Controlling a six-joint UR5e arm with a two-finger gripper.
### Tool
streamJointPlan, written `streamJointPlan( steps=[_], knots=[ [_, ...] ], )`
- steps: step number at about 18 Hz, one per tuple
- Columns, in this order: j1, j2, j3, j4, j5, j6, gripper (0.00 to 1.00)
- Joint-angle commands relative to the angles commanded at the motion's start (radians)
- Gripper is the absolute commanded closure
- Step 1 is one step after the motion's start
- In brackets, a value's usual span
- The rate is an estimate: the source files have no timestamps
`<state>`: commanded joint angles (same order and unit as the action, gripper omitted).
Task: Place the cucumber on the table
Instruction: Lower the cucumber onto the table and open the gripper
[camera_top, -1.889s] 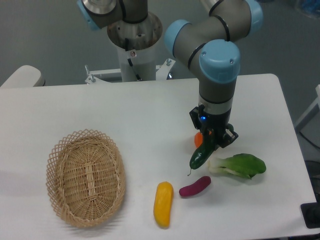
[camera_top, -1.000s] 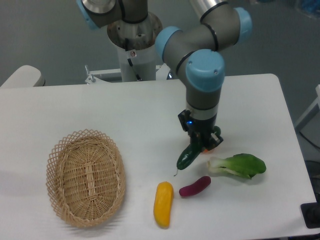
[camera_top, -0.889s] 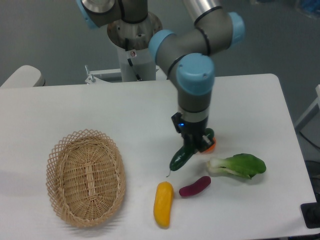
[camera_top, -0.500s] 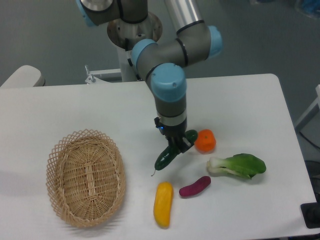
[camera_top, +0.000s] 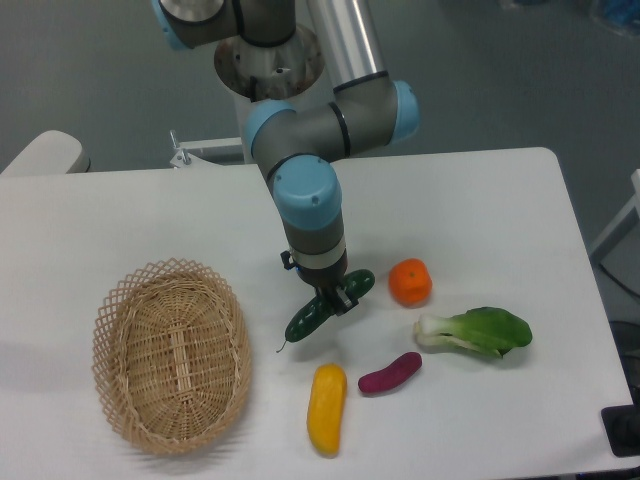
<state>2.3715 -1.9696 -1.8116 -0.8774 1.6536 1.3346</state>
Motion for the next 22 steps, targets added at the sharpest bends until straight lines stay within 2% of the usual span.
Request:
streamJointPlan(
  steps=[4,7,8,9,11,12,16,22],
  knots=[
    [0.0,-0.02,0.003,-0.003,0.002,-0.003,0.77],
    [0.0,-0.026,0.005,-0.003,0.002,-0.005,0.7],
    [0.0,-0.026,0.008,-0.005,0.002,-0.005,0.63],
    [0.002,-0.025,0.009,-0.005,0.002,-0.005,0.5],
    [0.005,-0.025,0.011,-0.003,0.003,-0.006,0.13],
    [0.006,-0.025,0.014,-0.003,0.002,-0.006,0.04],
    [0.029,-0.018,0.028,-0.005,0.005,-0.005,0.0],
    [0.087,0.004,0.101,-0.018,0.002,-0.012,0.0]
  ],
)
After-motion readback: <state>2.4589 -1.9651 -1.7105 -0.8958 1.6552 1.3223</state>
